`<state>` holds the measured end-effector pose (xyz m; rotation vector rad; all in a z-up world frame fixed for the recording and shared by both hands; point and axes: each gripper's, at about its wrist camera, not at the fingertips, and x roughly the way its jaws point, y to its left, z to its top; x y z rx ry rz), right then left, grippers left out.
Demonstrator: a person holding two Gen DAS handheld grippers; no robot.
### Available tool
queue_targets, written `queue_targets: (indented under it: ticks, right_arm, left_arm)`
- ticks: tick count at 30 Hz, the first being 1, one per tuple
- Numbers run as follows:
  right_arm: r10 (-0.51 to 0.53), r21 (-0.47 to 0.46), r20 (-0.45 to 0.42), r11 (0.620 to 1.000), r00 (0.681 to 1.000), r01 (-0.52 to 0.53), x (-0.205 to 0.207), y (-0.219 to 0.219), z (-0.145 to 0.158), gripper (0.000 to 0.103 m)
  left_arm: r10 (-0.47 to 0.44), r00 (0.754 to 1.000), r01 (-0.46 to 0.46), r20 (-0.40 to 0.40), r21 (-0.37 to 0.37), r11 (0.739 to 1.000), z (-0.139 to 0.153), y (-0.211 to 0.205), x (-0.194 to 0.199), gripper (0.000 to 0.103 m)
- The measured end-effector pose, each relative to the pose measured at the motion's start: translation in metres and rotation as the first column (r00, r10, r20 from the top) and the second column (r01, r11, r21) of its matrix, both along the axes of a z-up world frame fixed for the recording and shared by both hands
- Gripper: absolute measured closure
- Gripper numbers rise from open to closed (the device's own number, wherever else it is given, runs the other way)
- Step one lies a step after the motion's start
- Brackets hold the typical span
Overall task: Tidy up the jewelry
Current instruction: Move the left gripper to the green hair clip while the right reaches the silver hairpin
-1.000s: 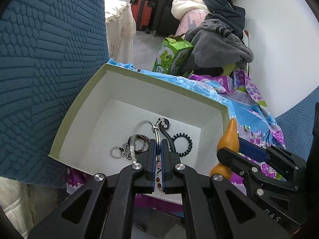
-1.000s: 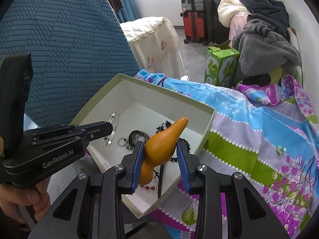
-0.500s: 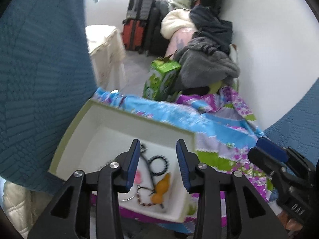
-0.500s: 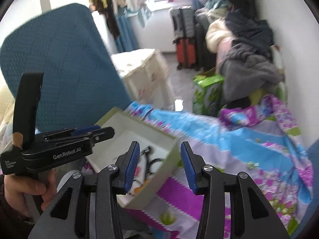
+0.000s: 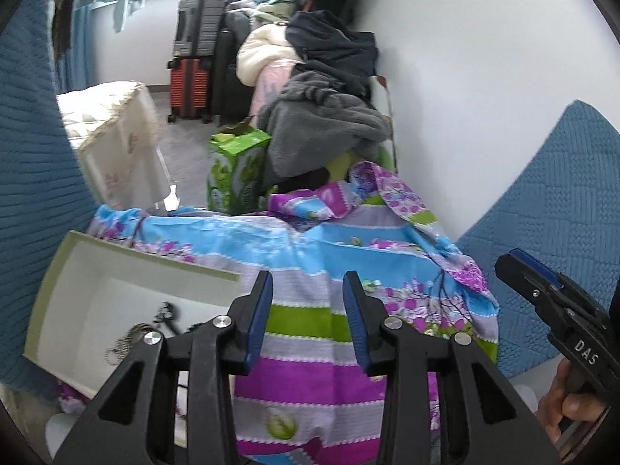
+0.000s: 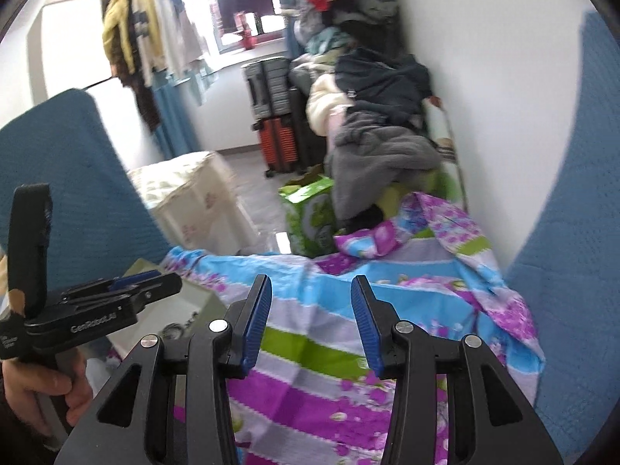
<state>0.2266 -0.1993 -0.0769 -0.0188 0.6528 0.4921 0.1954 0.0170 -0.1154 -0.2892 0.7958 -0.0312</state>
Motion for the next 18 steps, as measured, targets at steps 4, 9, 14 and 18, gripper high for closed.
queue_targets:
  ticks: [4,9,14,18]
  right_arm:
    - [-0.055,0.004,-0.018,0.998,0.998,0.055,0.009,-0.025,-0.011,0.062]
    - [-0.104,-0.002,-0.039,0.995,0.994,0.104,0.017,-0.048,-0.027,0.063]
    - [-0.132,-0.013,-0.108,0.991,0.985,0.131,0.032,-0.060,-0.060,0.070]
    - [-0.142,-0.019,-0.168,0.990,0.975,0.141,0.043,-0.064,-0.093,0.073]
  left_arm:
    - [-0.038,0.999,0.038,-0.004,-0.010,0.999,-0.007,-0.018,0.010,0.065]
    - [-0.085,0.996,0.084,-0.026,-0.021,0.996,-0.023,-0.042,0.025,0.065]
    - [-0.147,0.986,0.142,-0.074,-0.064,0.988,-0.051,-0.064,0.048,0.065]
    - [-0.192,0.976,0.183,-0.107,-0.089,0.979,-0.075,-0.079,0.069,0.068]
